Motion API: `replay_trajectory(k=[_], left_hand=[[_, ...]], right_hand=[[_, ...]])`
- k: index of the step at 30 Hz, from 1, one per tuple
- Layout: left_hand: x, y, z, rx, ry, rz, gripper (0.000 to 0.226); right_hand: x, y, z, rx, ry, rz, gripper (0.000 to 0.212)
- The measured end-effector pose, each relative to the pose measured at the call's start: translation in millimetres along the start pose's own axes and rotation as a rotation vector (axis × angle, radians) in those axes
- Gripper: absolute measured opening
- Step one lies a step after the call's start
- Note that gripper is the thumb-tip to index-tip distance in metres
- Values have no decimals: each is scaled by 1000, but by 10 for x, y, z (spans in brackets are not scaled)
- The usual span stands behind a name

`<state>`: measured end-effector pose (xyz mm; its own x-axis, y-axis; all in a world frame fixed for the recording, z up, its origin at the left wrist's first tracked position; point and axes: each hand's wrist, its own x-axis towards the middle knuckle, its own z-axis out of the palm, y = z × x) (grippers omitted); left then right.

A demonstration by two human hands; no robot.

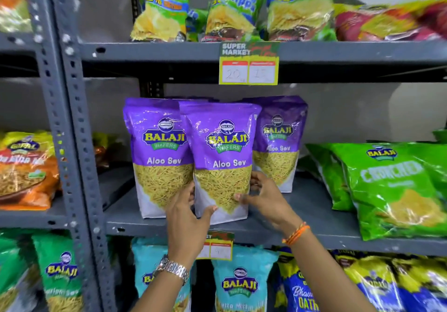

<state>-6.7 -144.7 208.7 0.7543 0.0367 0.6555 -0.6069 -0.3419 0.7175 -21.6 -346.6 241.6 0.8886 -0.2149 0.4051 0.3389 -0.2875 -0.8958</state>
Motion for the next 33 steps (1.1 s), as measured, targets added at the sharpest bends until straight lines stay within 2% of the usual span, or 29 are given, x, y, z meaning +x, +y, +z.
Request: replay_trajectory(k=[7,11,15,21,33], left_hand=[[119,219,422,-60,-137,6,75],[117,370,635,-120,-205,26,66],[111,393,780,-137,-241,39,66],[115,385,878,-113,-257,30,66],[124,364,919,-74,-290,18,60]], right_hand=[[-176,-34,-475,-124,186,-17,61],[-257,-50,-695,-140,242,-2,65],[-302,0,-823,-138,253,29,78],[-278,56,-906,-176,259,49,65],[-355,-9,-898,-189,253,100,79]])
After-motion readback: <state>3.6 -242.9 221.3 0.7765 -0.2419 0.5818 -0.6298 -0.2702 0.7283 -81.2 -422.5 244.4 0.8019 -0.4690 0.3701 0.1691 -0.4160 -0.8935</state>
